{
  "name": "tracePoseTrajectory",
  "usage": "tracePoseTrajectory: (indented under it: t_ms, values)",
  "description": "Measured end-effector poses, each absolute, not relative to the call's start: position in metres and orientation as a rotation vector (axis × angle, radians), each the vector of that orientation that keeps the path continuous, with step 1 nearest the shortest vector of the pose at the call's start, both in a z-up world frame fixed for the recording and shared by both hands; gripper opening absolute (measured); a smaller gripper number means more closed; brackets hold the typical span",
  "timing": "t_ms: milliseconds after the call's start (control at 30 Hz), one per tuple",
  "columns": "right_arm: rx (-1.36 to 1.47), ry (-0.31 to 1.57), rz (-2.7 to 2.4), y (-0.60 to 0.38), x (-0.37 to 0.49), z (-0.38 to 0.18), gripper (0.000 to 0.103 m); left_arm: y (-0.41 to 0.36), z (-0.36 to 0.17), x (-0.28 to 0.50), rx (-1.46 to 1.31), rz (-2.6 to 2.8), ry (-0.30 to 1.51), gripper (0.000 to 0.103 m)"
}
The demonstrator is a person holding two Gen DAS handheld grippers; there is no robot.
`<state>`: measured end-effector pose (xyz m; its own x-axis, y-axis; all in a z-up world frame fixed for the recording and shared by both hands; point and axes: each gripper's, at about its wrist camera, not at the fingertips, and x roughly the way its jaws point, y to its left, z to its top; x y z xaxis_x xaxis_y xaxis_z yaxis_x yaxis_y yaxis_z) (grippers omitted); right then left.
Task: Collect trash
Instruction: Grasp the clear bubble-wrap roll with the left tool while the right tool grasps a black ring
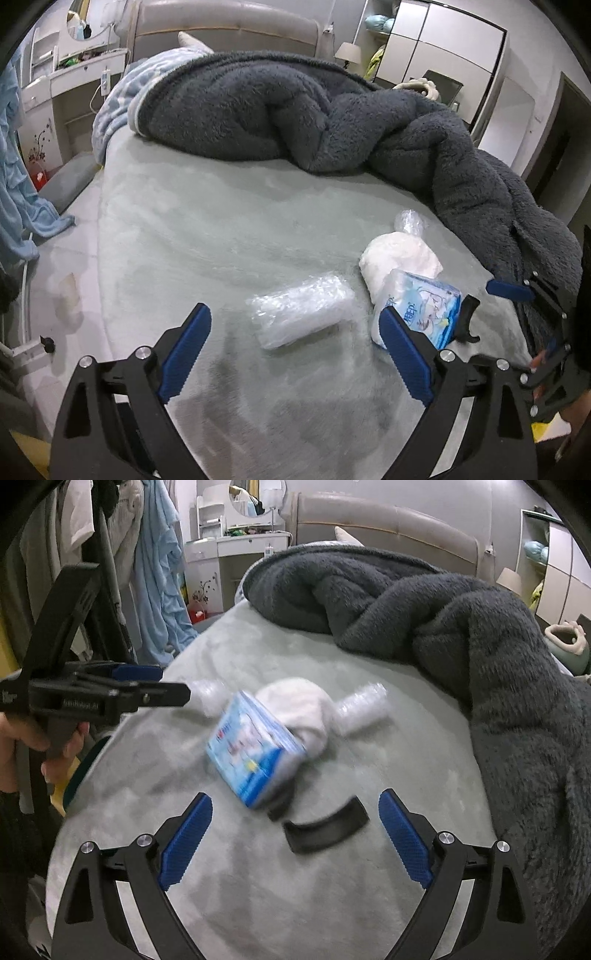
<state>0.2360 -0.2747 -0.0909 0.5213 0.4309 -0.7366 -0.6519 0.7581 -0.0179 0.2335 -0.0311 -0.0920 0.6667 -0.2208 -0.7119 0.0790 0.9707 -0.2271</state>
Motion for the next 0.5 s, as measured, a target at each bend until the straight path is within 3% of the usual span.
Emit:
tracePoseTrajectory:
  t_ms: [267, 500]
  values:
    - [-0.285, 0.83, 0.65, -0.291, 0.246, -0.104, 0.093, -0.038, -0.106, 0.247, -0.234, -0.136, 0.865, 0.093]
    - [-0.272, 0.838, 0.65, -0.3, 0.257, -0.109, 0.093, -0.046, -0.109, 0.253, -0.226, -0.136, 0.875, 0.08]
